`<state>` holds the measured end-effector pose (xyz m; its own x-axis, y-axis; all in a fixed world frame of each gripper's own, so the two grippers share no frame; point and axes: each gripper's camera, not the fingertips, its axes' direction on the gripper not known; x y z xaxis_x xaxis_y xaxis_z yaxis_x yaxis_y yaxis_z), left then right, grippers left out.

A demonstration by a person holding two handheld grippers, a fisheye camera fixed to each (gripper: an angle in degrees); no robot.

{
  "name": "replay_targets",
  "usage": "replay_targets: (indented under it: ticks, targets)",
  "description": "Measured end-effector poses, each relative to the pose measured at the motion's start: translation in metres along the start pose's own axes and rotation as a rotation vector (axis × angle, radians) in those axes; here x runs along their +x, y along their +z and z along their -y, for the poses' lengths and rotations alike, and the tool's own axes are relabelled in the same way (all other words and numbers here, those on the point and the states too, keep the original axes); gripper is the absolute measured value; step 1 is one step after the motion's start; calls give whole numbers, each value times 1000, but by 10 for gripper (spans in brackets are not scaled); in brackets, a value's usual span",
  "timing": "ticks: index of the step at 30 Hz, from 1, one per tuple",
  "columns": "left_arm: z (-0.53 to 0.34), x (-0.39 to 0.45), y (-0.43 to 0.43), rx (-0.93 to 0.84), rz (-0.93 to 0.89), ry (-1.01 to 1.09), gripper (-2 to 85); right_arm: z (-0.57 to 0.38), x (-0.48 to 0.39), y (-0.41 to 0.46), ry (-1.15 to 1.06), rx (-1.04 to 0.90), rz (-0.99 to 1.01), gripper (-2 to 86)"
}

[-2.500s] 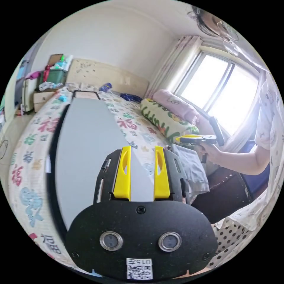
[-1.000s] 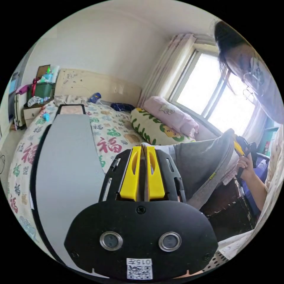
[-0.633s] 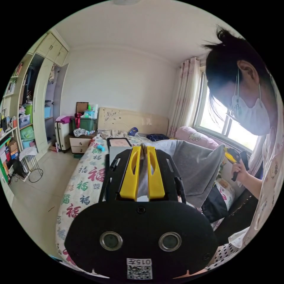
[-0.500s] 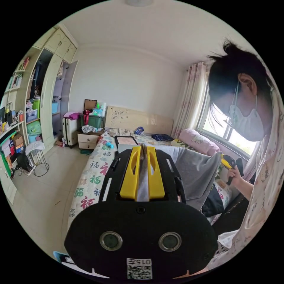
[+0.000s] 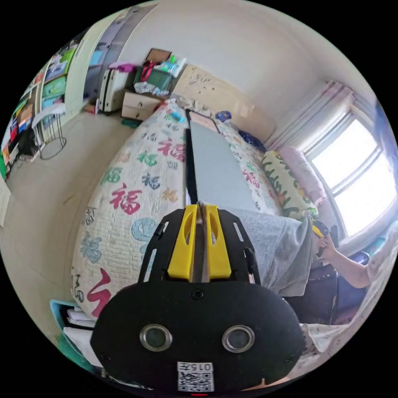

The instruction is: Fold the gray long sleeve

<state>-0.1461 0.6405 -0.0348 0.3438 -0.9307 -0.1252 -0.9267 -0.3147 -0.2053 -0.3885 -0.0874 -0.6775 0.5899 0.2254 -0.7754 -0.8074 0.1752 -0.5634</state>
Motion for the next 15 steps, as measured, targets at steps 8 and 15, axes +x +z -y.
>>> replay_targets:
  ticks: [8, 15]
  targets:
    - [5, -17, 204, -207, 248, -60, 37, 82, 3, 125, -33, -168, -352, 14]
    - [-68, -16, 171, -302, 145, -185, 124, 46, 24, 145, -42, -505, -474, 95]
